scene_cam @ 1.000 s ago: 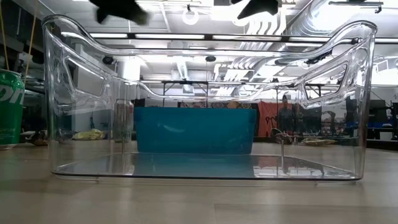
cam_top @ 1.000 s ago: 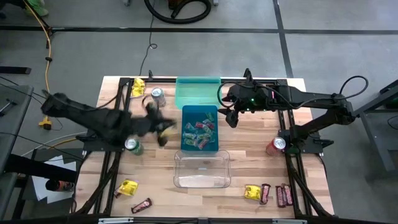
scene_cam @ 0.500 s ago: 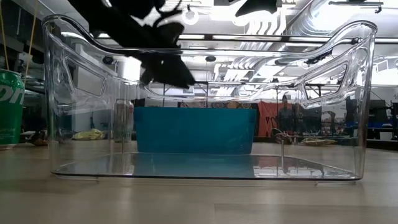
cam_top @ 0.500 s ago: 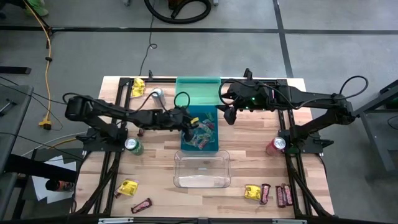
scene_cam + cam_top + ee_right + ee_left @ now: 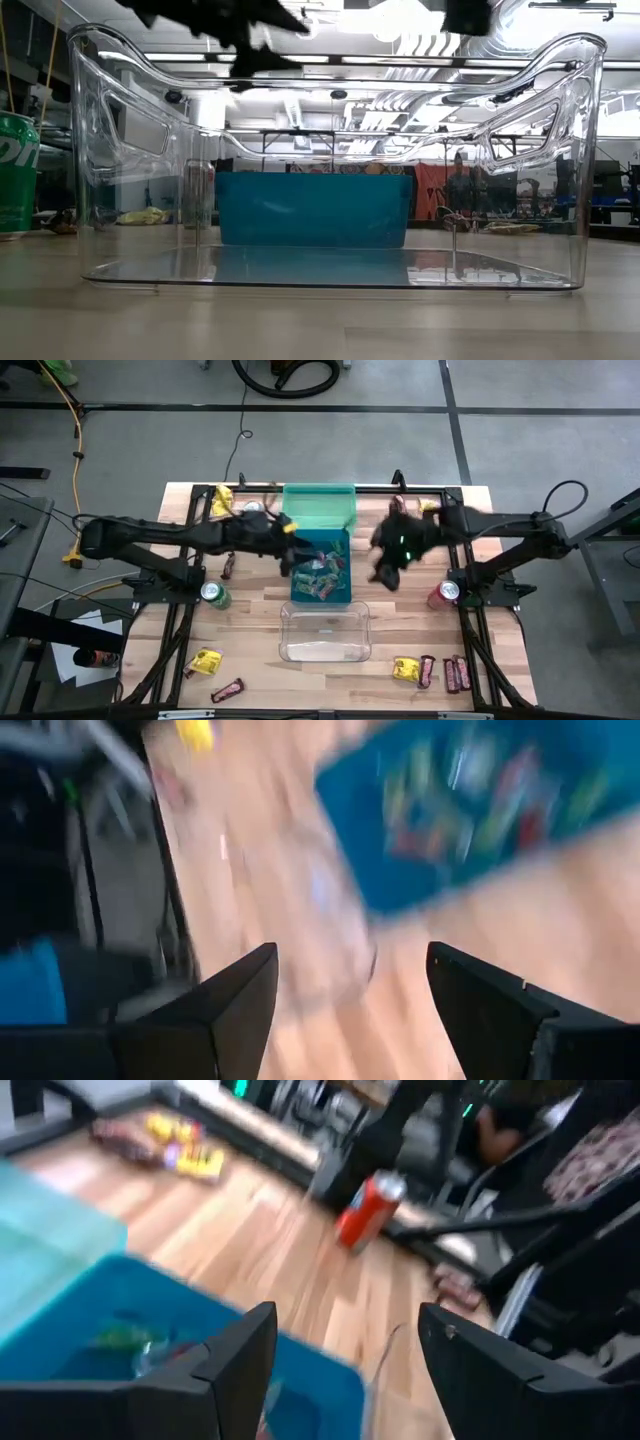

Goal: Sort candy
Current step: Put the yellow candy into the light blue bin

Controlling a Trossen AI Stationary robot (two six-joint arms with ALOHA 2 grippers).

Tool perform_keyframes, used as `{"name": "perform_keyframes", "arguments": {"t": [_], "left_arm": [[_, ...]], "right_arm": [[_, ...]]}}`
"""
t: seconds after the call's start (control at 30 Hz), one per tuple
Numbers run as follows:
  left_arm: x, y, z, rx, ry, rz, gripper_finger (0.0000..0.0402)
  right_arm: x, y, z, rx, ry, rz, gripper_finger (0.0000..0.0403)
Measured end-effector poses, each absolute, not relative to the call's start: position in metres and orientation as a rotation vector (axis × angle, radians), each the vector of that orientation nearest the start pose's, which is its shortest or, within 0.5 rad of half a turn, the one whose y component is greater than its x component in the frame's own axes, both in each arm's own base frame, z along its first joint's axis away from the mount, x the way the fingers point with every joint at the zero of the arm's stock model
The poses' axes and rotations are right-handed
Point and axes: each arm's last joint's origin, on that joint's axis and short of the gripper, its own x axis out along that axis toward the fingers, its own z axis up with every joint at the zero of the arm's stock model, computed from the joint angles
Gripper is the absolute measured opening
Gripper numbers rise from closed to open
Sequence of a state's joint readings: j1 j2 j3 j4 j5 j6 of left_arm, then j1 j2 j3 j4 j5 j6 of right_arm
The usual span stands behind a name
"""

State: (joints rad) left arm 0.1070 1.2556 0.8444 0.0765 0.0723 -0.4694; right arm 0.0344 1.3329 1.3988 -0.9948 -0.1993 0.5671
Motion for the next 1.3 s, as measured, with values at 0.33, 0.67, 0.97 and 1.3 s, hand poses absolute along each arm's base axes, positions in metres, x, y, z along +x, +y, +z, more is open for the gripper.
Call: {"name": "perform_keyframes", "arguments": {"t": [0.33,0.67,0.97,1.3], "left_arm": [[0.248,0.026,0.316,-0.453,0.167,0.132,0.023],[0.251,0.027,0.31,-0.445,0.197,0.148,0.023],[0.251,0.028,0.308,-0.44,0.204,0.19,0.023],[0.251,0.028,0.308,-0.443,0.209,0.194,0.023]], "right_arm": [[0.222,0.121,0.261,0.811,1.326,-0.084,0.0252],[0.196,0.175,0.203,1.009,1.453,-0.297,0.0252],[0.217,0.193,0.161,0.901,1.563,-0.455,0.0252],[0.223,0.199,0.138,0.823,1.609,-0.455,0.0224]]}}
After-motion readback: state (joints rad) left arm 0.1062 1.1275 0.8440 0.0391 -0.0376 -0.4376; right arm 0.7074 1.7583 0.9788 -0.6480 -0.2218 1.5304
